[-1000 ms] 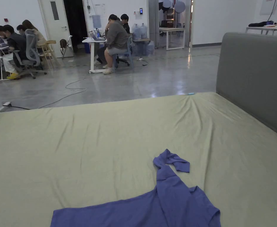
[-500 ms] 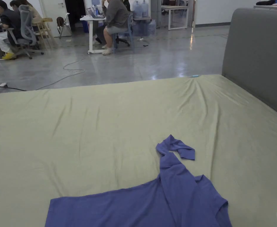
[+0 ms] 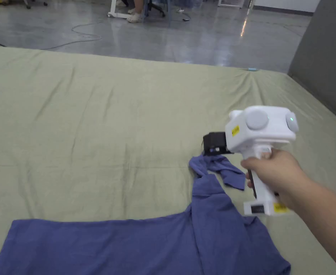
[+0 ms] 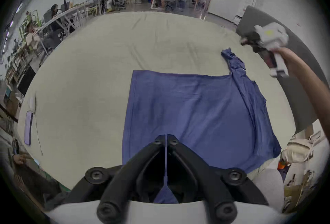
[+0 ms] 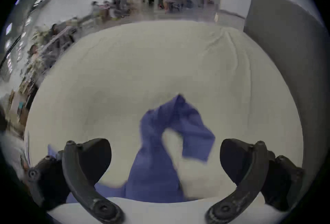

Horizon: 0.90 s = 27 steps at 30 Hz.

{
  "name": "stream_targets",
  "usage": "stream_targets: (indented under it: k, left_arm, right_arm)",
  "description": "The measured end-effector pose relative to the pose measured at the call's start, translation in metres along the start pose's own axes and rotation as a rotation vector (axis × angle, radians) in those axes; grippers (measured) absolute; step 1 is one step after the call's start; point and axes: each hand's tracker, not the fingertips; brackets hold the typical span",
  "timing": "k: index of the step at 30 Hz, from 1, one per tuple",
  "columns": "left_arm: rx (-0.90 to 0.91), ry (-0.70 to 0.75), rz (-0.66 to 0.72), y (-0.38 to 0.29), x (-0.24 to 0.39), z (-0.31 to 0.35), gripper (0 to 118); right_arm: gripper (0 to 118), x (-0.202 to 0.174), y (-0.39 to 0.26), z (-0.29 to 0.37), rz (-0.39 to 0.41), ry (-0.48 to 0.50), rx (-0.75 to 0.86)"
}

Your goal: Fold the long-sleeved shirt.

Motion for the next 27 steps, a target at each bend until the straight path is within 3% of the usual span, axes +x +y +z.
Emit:
stream_targets:
  k: [4,6,8,9,10,11,12,15,20,23,27]
  left_arm:
    - [-0.011,0.011,-0.020,0.003,0.001,-0.010,0]
    - [-0.026,-0.003,-0.011,0.001,-0.001,-0.016,0]
    - [-0.057,-0.018,-0.002,-0.003,-0.002,-0.020,0]
    - [-0.060,-0.017,-0.002,-0.007,-0.004,-0.021,0]
    - [-0.066,-0.014,-0.005,-0.009,-0.005,-0.021,0]
    - [-0.070,-0.010,-0.008,-0.010,-0.005,-0.020,0]
    - [-0.070,-0.010,-0.007,-0.012,-0.006,-0.018,0]
    - [-0.052,-0.030,0.008,-0.014,-0.005,-0.008,0]
    - [-0.007,-0.048,-0.005,-0.019,0.006,0.019,0]
    - [0.007,-0.077,-0.004,-0.025,0.012,0.033,0]
    - [0.022,-0.089,-0.008,-0.037,0.019,0.048,0]
  right_arm:
    - [118,-0.003,0.032,-0.078,-0.064,-0.073,-0.103]
    - [107,-0.001,0.026,-0.103,-0.124,-0.068,-0.136]
    - [84,0.002,0.008,-0.118,-0.204,-0.015,-0.221]
    - [84,0.001,0.004,-0.108,-0.161,-0.051,-0.161]
    - [66,0.000,0.006,-0.095,-0.121,-0.036,-0.107]
    - [22,0.000,0.007,-0.085,-0.096,-0.055,-0.114]
    - [4,0.000,0.005,-0.069,-0.066,-0.044,-0.103]
    - [4,0.000,-0.007,-0.001,-0.013,0.104,-0.027]
    - [4,-0.018,-0.076,0.133,0.236,0.089,0.100]
    - [4,-0.025,-0.142,0.175,0.373,0.093,0.039]
    - [4,-0.026,-0.237,0.177,0.389,0.085,-0.079]
